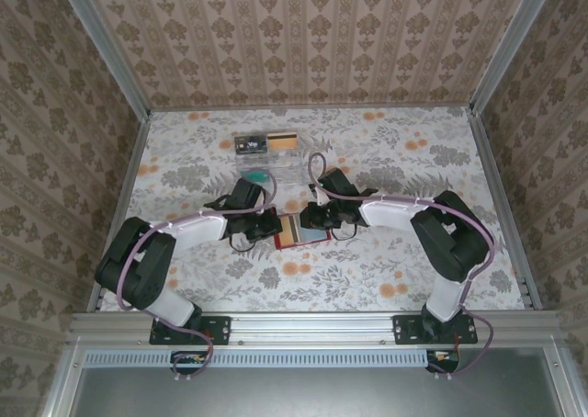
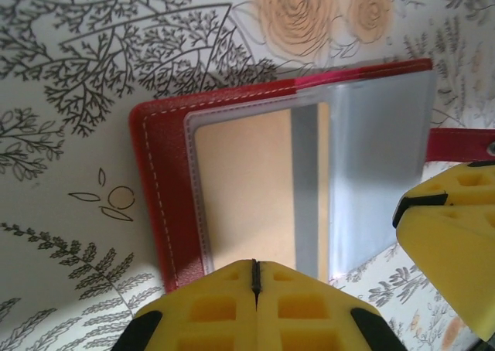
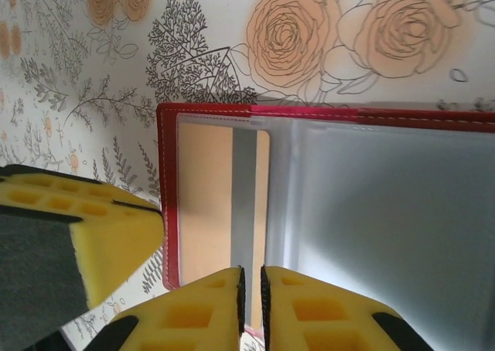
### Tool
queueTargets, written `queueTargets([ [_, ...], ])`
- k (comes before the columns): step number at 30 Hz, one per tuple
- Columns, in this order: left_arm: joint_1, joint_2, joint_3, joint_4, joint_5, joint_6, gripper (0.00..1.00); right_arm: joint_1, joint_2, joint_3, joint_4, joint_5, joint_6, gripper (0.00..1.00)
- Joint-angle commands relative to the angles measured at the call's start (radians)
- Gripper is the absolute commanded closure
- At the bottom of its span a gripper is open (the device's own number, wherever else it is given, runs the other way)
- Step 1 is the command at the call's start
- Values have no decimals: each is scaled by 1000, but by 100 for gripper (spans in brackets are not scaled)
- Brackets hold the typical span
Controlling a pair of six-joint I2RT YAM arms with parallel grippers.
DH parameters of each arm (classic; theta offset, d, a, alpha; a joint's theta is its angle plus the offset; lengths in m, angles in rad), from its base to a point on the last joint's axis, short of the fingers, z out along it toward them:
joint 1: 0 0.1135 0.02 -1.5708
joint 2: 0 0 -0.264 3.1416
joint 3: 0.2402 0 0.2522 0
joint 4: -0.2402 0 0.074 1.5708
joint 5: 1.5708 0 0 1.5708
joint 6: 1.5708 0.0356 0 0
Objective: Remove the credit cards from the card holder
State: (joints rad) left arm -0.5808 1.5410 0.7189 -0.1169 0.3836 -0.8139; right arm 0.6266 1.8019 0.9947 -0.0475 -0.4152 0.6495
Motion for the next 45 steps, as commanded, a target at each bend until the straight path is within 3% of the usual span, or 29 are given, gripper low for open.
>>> queueTargets([
  [1,7,33,-17,16,1,20,100,7,35,31,19,-48,30,84],
  [15,-5,88,-19,45,17,10,100,10,107,41,45,-90,56,85],
  [20,-6,86,-14,33,14,11,100,9,102,35,48,-86,58,100],
  [45,-2,81,-3,-35,-20,28,100,-41,16,-50,66,-61,65,100],
])
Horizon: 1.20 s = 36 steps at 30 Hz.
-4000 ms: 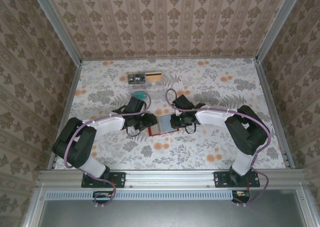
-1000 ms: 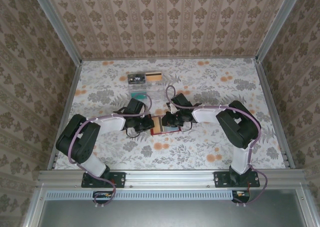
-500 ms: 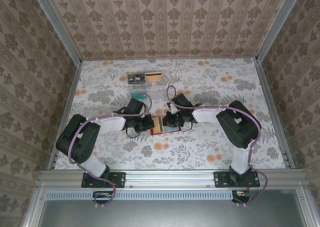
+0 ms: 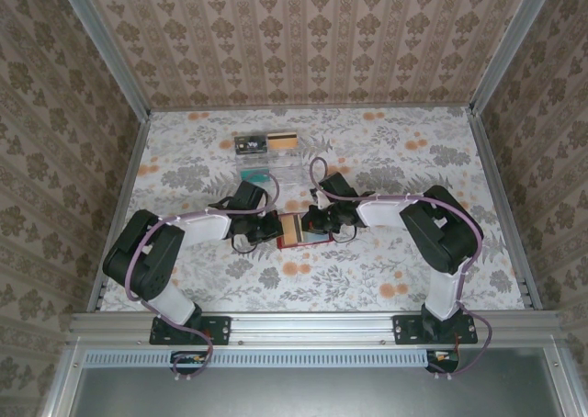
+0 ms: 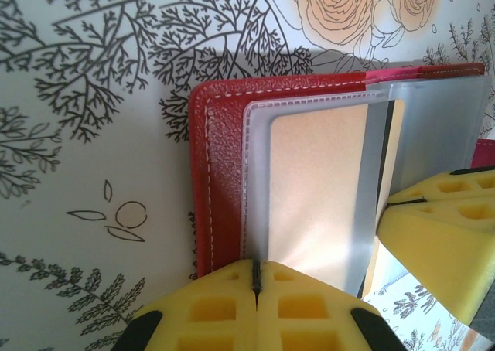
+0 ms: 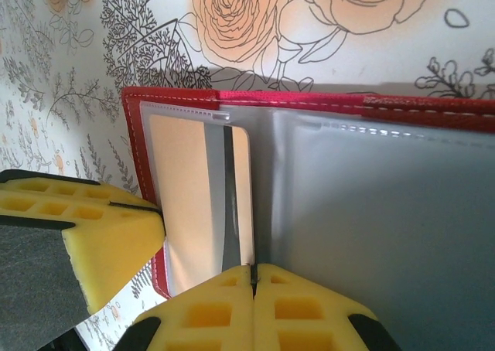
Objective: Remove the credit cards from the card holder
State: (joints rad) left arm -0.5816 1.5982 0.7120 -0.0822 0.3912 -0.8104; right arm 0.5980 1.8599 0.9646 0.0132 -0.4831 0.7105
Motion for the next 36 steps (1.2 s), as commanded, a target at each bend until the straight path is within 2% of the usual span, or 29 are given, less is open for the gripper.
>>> queueTargets([
  [1,-1,25,4,-69,-27,25,100,-14,-42,-20,8,1,3,100],
  [3,-3,29,7,-67,-25,25,100,-14,-30,-16,21,-28,4,100],
  [8,-6,38,11,-60,-13,26,100,0,10,-12,64,-59,27,79],
  [13,-12,45,14,-55,-9,22,100,2,38,-10,86,-65,41,79],
  [17,-15,45,15,-57,-8,22,100,2,50,-9,97,-69,48,80],
  [20,-15,40,15,-60,-9,25,100,1,40,-20,97,-62,49,91],
  [25,-12,35,10,-75,-19,29,100,-22,-5,-59,99,-46,43,100],
  [36,-7,17,7,-83,-17,36,100,-89,-139,-167,106,-46,37,100],
])
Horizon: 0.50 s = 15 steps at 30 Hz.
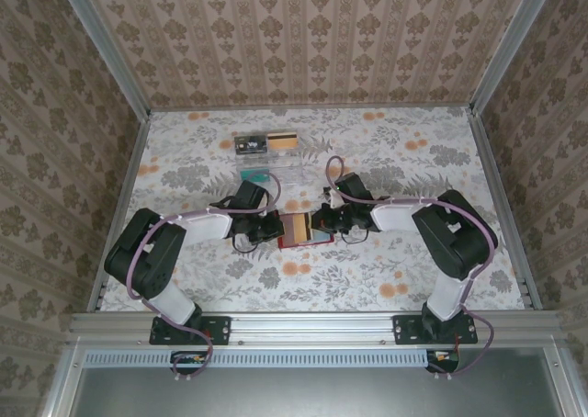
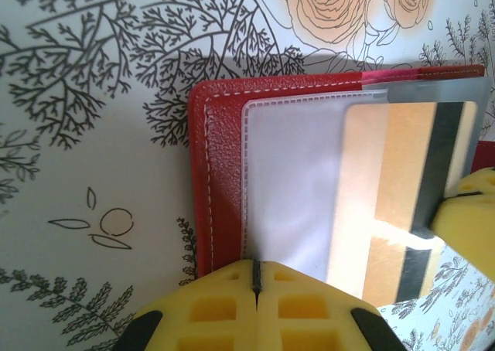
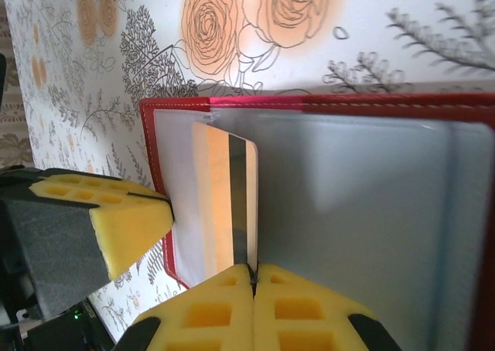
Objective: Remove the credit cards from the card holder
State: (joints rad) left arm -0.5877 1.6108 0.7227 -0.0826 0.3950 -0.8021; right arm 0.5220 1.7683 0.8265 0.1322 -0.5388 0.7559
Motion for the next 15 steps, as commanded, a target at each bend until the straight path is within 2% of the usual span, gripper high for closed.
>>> queueTargets([
  [1,-1,-2,-2,-82,-19,28,100,-18,-65,-37,-16,12,-11,100],
  [5,0,-44,15,-83,-20,23,100,-37,-144,-60,-46,28,-21,100],
  [8,0,-88,36,-82,-21,15,96,-49,-209,-65,-91,47,-34,100],
  [9,0,-106,44,-77,-18,11,92,-52,-232,-65,-113,55,-41,100],
  [12,3,-152,65,-48,-2,-13,67,-64,-294,-68,-145,65,-55,100],
  [15,9,-189,64,64,62,-75,55,-78,-367,-81,-134,58,-51,100],
])
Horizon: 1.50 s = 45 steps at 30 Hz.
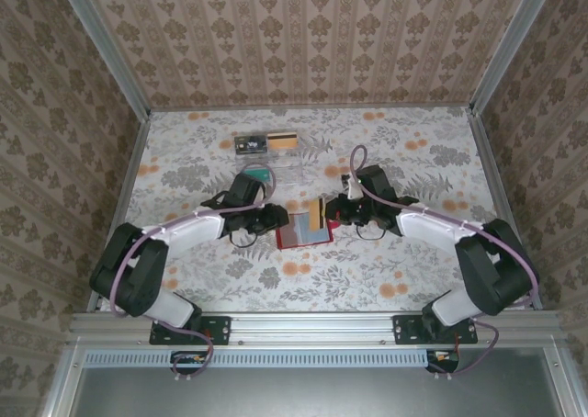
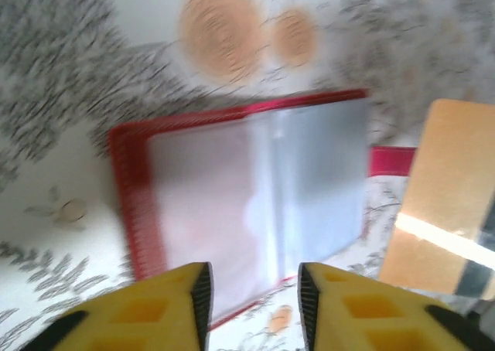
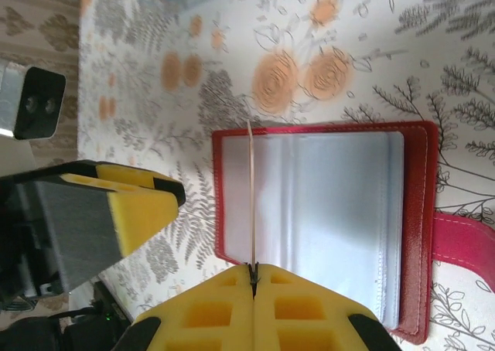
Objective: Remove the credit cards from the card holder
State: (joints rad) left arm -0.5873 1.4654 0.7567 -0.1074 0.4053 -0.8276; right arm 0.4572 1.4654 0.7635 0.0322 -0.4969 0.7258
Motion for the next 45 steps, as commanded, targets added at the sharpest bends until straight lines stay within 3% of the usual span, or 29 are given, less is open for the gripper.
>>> queueTargets([
  [1,13,-50,27,140,80,-75,54,-19,-93,-24,-16,6,-15,100],
  [7,18,-36,12,421,214,-229,55,-48,-190,-61,135,-100,53,100],
  [12,11,-10,5,558,289,-295,61,-70,-185,-72,246,-183,116,100],
  [22,-5,19,9,623,338,-315,71,-81,-133,-67,339,-256,163,100],
  [28,-6,29,13,663,356,-328,96,-92,-104,-58,359,-277,171,100],
  [32,-6,28,21,671,364,-328,100,-100,-82,-51,362,-299,164,100],
  [33,-6,28,26,668,367,-326,100,-102,-69,-49,359,-302,161,94],
  [36,-3,23,39,640,369,-306,100,-110,-41,-41,340,-302,150,53],
  [38,4,18,51,596,369,-278,100,-119,-40,-39,324,-300,140,40],
  [40,13,7,69,532,370,-230,100,-132,-51,-37,298,-291,126,20],
  [42,24,-4,97,434,369,-150,100,-147,-67,-31,256,-279,103,6],
  [45,30,-26,194,148,323,73,100,-166,-108,-16,179,-259,55,0],
])
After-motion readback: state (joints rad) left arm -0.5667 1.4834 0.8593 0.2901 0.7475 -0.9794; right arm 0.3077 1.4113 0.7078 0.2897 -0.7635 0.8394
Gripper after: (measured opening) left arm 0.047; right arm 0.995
